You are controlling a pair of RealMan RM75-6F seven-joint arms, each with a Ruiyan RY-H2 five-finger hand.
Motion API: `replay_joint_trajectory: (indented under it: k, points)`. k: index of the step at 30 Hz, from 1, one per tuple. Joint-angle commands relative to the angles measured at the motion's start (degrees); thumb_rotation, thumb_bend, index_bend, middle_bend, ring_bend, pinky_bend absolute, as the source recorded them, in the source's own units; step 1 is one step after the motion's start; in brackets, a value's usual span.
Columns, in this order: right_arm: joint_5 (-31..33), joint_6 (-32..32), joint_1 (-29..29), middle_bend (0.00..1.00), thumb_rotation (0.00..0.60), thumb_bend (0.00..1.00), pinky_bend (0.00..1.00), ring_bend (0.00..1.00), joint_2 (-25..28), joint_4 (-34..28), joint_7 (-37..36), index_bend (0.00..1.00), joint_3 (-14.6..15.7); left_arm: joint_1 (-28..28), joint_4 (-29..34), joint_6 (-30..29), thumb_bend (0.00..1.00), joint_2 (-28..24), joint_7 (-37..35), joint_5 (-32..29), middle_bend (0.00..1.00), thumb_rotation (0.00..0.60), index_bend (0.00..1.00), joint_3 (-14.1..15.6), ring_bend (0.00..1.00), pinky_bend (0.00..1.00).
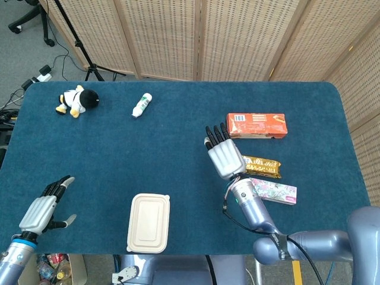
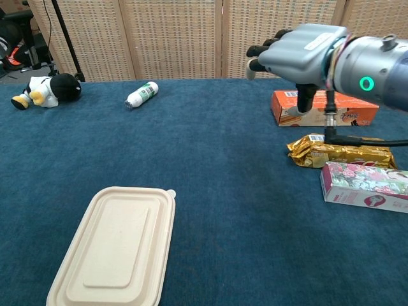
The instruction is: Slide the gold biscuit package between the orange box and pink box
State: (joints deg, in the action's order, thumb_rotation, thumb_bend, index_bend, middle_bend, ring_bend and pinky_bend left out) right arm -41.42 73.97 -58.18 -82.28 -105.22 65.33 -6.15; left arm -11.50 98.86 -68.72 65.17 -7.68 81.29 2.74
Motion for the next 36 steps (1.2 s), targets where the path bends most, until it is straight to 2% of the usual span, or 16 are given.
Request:
replay_joint_trajectory:
  k: [1,10,19,26,30,36]
  points:
    - [-6.8,3.2,5.5,0.0,0.6,0.31,0.0,0.0,3.4,-4.2,-7.3,0.17,3.3,0.3,-0.2,-0.7,0.29,0.5,1.1,0.1,0.0,0.6,0.0,-0.1,0.0,0.0]
    - [-20.3,9.0,17.7,0.0,0.6,0.31,0.0,0.0,9.4,-6.2,-22.1,0.17,11.2,0.7,-0.1,-1.6,0.29,1.4,4.6,0.8,0.0,0.6,0.0,0.3,0.0,0.0]
    - [-28.7,13.9,27.5,0.0,0.6,0.31,0.0,0.0,14.0,-5.6,-32.8,0.17,16.1,1.2,-0.5,-2.9,0.29,2.0,7.3,0.8,0.0,0.6,0.0,0.1,0.0,0.0]
    - [-33.4,16.7,33.5,0.0,0.6,0.27,0.0,0.0,15.5,-4.2,-38.4,0.17,17.4,1.5,-0.2,-4.5,0.29,1.8,8.4,1.4,0.0,0.6,0.0,-0.4,0.0,0.0]
    - [-35.0,17.4,36.7,0.0,0.6,0.28,0.0,0.0,15.7,-3.2,-40.9,0.17,17.7,2.1,0.5,-6.6,0.29,1.4,9.5,2.2,0.0,0.6,0.0,-0.8,0.0,0.0]
    - [-37.0,17.2,39.7,0.0,0.6,0.27,0.0,0.0,15.5,-1.7,-44.4,0.17,16.9,2.4,1.3,-7.9,0.29,0.9,10.4,3.5,0.0,0.6,0.0,-0.9,0.0,0.0]
